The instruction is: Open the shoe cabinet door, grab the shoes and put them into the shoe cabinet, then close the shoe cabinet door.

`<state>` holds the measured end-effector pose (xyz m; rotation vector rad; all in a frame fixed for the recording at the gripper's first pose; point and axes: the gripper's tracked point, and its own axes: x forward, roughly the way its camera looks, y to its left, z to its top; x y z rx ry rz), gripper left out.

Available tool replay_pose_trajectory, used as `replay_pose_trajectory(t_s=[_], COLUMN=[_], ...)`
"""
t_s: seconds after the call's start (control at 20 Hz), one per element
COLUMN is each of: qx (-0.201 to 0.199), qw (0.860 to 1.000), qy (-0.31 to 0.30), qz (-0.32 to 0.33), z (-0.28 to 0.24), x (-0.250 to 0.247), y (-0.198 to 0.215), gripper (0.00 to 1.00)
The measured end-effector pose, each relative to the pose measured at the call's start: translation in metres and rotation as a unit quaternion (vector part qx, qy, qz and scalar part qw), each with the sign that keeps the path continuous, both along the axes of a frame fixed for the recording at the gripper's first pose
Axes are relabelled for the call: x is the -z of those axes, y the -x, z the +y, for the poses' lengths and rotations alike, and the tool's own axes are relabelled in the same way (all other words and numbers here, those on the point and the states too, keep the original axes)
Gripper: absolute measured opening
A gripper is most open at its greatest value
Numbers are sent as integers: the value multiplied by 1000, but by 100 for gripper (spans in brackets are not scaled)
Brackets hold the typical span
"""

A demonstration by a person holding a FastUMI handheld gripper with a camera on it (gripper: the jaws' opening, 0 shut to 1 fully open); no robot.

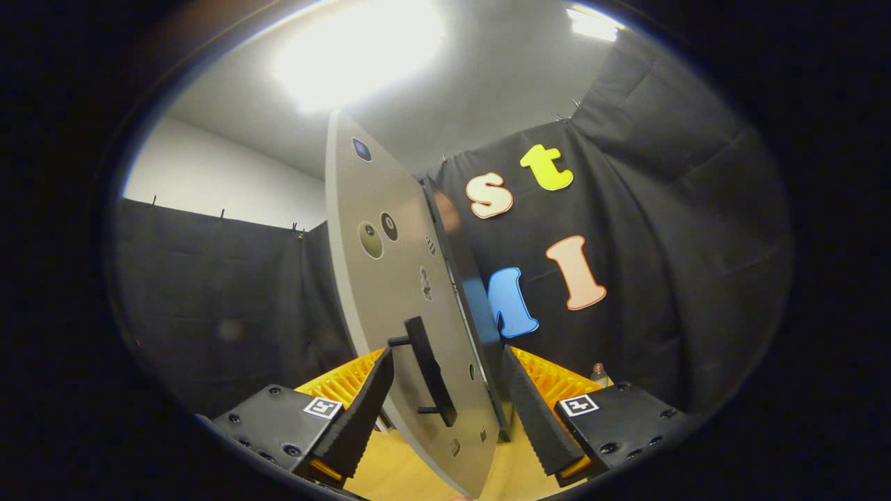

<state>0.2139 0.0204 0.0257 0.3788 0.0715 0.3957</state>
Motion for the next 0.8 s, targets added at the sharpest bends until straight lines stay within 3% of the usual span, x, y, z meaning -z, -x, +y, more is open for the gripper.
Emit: replay_pose_trajectory(t_s=[0.15,0.35,0.55,0.8], qx=[-57,-142,-171,-211], qw=[998,989,982,975], qy=[-5,36,74,70], qz=[12,14,-5,-1], z=[11,38,51,83], x=[12,27,26,27], y=[-13,-16,-17,-18], gripper=[97,97,95,95])
